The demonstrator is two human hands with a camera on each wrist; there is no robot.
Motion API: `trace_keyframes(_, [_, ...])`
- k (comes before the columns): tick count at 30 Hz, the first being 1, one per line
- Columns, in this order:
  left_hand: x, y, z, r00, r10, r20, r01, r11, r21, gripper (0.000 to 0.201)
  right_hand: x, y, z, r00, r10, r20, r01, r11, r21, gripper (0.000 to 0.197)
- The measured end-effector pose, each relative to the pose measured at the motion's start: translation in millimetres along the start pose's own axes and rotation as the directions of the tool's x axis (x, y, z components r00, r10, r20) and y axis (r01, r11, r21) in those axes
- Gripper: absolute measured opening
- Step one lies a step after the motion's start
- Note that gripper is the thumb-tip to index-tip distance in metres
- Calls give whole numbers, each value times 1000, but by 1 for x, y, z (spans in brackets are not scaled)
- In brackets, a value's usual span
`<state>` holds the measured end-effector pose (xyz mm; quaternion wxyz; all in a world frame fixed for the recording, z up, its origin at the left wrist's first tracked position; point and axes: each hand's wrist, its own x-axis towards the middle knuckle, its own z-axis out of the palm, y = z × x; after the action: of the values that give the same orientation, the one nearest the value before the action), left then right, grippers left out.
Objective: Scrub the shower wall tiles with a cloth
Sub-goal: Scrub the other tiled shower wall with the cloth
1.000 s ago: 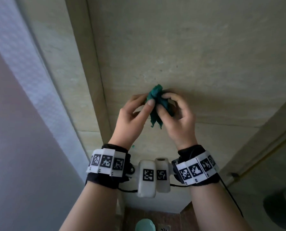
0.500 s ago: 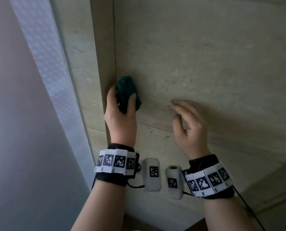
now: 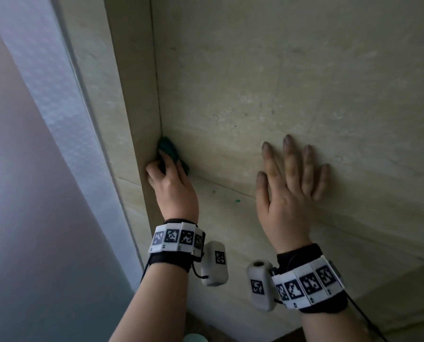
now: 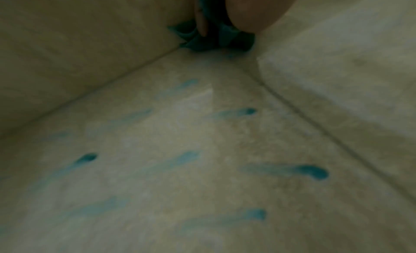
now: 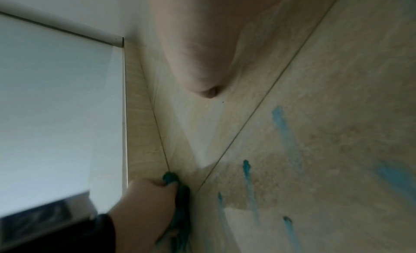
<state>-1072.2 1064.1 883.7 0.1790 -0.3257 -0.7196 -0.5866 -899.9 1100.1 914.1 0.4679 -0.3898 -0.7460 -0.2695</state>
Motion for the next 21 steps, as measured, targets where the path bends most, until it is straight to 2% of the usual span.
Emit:
trace_keyframes(2, [-10,-5,3,999,-43,9,43,999,0,41,-1,1,1,1000,5,-8,-5,1000,10,49])
trace_keyframes(5, [-9,-1,7,978,-204,54,210,962,-173,43,-2,4,1,1000,-7,22,7,1000,12,51])
trace_keyframes(7, [-12,3,8,975,-218,50,223,945,-240,44,-2,7,0,999,-29,32,29,1000,11,50])
trace_keyframes(9, [-23,10,10,994,-97,41,105,960,-260,44,-2,10,-1,999,-47,17,47,999,17,49])
trace_keyframes(11, [-40,19,13,994,87,66,-65,958,-280,44,-2,11,0,999,-48,-8,48,998,33,48])
trace_keyframes(14, [-50,24,10,933,349,86,-314,908,-278,38,-2,8,2,999,-26,-46,29,997,74,47])
trace_keyframes(16, [-41,13,4,895,429,118,-399,891,-215,36,-3,6,4,998,-9,-64,15,995,94,46])
trace_keyframes(17, [-34,5,2,909,398,126,-374,911,-175,36,-3,4,5,997,-2,-74,10,995,99,46])
trace_keyframes(18, [-27,-3,0,942,313,124,-296,945,-139,37,-3,3,5,997,3,-81,5,995,103,45])
trace_keyframes(19, [-19,-9,-3,973,195,120,-182,977,-114,40,-3,3,6,996,8,-84,1,994,106,45])
trace_keyframes(21, [-8,-12,-8,989,-24,147,35,997,-71,43,-3,1,6,996,13,-86,-4,994,108,45])
